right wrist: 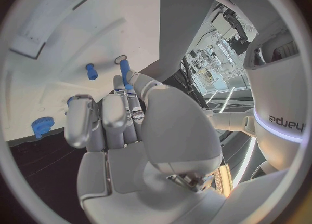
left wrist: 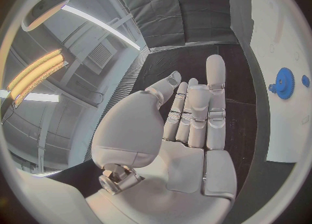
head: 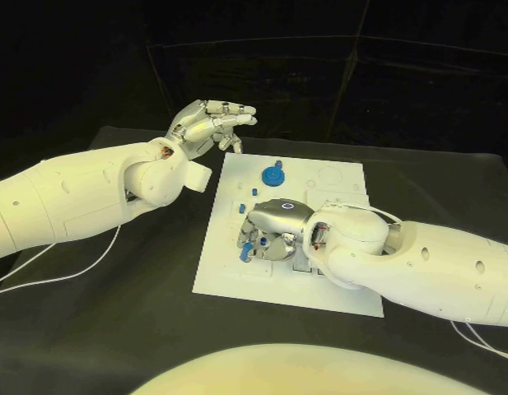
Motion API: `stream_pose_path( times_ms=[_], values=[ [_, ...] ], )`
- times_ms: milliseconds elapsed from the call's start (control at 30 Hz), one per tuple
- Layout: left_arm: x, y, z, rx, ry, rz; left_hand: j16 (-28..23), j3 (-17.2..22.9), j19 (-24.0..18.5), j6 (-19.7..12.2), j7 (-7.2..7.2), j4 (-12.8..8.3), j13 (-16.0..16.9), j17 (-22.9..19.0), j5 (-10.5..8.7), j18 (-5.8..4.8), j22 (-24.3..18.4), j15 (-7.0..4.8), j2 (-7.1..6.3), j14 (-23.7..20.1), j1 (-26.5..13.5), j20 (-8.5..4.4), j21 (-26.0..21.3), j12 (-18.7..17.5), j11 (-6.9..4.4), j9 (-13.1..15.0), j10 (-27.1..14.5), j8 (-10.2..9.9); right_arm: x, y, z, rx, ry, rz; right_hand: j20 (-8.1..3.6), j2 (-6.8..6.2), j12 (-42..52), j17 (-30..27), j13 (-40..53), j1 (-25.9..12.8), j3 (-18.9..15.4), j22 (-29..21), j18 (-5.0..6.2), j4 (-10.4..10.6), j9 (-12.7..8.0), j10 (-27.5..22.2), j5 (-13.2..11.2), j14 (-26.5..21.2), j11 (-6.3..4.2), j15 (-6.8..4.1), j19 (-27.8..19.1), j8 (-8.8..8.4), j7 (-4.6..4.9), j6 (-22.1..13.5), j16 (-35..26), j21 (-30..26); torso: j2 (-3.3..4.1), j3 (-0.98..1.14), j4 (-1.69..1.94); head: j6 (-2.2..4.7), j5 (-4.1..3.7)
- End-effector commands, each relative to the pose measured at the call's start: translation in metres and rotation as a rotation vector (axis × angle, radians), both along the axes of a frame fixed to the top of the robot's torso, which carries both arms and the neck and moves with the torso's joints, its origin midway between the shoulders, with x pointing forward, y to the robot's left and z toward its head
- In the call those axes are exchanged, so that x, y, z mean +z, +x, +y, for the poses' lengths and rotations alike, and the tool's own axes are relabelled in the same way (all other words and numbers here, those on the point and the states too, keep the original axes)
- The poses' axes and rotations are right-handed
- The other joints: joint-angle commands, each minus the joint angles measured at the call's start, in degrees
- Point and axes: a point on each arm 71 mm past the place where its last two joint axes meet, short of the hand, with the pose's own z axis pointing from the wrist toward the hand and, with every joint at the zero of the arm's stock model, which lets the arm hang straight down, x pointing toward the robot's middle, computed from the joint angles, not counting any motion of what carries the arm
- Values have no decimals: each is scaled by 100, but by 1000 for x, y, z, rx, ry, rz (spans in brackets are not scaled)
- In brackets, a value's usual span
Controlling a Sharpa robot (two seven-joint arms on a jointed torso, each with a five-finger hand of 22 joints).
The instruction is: Assemble the parts on the task board
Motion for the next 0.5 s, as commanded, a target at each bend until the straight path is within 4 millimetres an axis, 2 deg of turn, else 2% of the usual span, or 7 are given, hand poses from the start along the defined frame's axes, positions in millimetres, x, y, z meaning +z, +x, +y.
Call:
stream_pose_path(
  times_ms=[33, 500],
  values=[
    [1, 0, -1, -13, -9, -1, -22, -1, -12, -32, -2, -25, -2, -5, 10, 80, -8, 4, 6, -44, 45, 15, -35, 25, 4, -2, -29, 35, -2, -1, 1, 34, -38, -23, 19, -8, -29, -5, -8, -56, 46, -5, -32, 2, 6, 12, 24, 95, 43, 9, -20, -6, 47, 13, 2, 12, -1, -2, -7, -11, 7],
    [1, 0, -1, -14, -8, 1, -22, -1, -12, -32, -2, -25, -2, -5, 10, 80, -8, 4, 6, -44, 45, 15, -35, 25, 4, -2, -29, 35, -3, 0, -1, 14, -61, -66, 21, -5, -29, -2, -3, -62, 65, -3, -32, -8, 11, 34, 29, 92, 38, 9, -23, 0, 43, 31, 8, 13, -3, -4, -1, -34, -11]
  ],
)
